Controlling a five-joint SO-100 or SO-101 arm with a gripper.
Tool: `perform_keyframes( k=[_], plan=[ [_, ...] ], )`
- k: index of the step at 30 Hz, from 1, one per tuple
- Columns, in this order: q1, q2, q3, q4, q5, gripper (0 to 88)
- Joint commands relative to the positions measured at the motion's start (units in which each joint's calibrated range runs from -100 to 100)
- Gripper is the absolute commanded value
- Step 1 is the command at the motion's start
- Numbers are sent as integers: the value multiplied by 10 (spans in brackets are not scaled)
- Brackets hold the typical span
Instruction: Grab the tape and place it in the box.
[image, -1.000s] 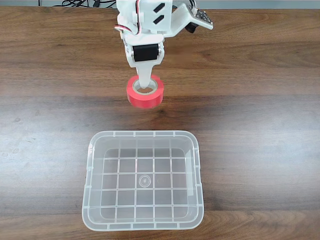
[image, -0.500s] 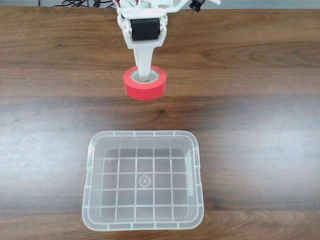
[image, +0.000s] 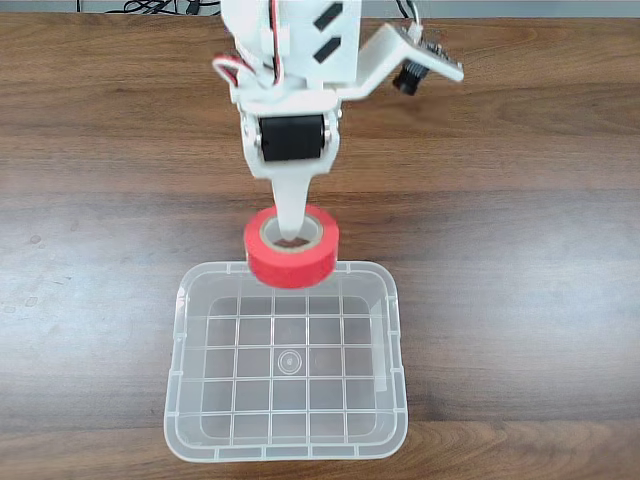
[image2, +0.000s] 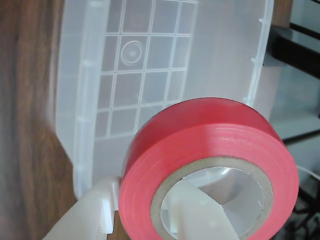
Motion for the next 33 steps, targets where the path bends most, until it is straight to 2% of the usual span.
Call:
perform_keyframes(
  k=[1, 13, 16, 21, 33],
  plan=[
    [-17, 111, -173, -6, -4, 46],
    [-31, 349, -381, -10, 0, 52],
    [-31, 366, -384, -10, -2, 61],
    [-30, 371, -384, -10, -3, 152],
    [-25, 371, -384, -10, -3, 149]
  ],
)
